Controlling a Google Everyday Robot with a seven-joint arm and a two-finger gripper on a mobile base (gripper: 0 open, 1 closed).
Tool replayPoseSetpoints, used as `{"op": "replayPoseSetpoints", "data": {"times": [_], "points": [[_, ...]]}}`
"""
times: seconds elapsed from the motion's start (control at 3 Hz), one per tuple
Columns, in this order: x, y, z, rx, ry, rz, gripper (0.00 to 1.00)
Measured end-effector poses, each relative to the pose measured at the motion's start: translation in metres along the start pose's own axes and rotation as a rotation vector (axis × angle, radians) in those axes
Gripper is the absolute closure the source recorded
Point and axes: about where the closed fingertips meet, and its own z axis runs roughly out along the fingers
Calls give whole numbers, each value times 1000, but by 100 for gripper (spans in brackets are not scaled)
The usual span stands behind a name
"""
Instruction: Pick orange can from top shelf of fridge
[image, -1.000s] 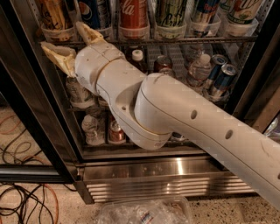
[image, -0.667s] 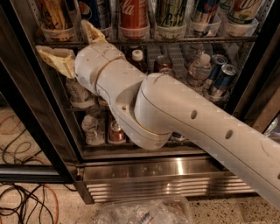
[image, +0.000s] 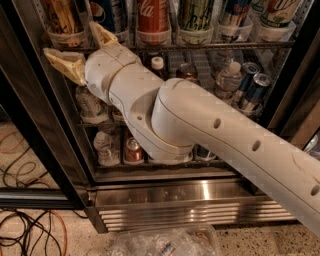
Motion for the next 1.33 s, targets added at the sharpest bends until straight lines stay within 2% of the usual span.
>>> {"op": "replayPoseSetpoints", "data": {"times": [0.33,0.67,1.0,1.33], "points": [[2,-7,7,7,3,-8,31],[1,-14,61,49,25,-18,38],[6,-29,97,37,27,-42,40],[7,-30,97,40,28,-41,43]]}}
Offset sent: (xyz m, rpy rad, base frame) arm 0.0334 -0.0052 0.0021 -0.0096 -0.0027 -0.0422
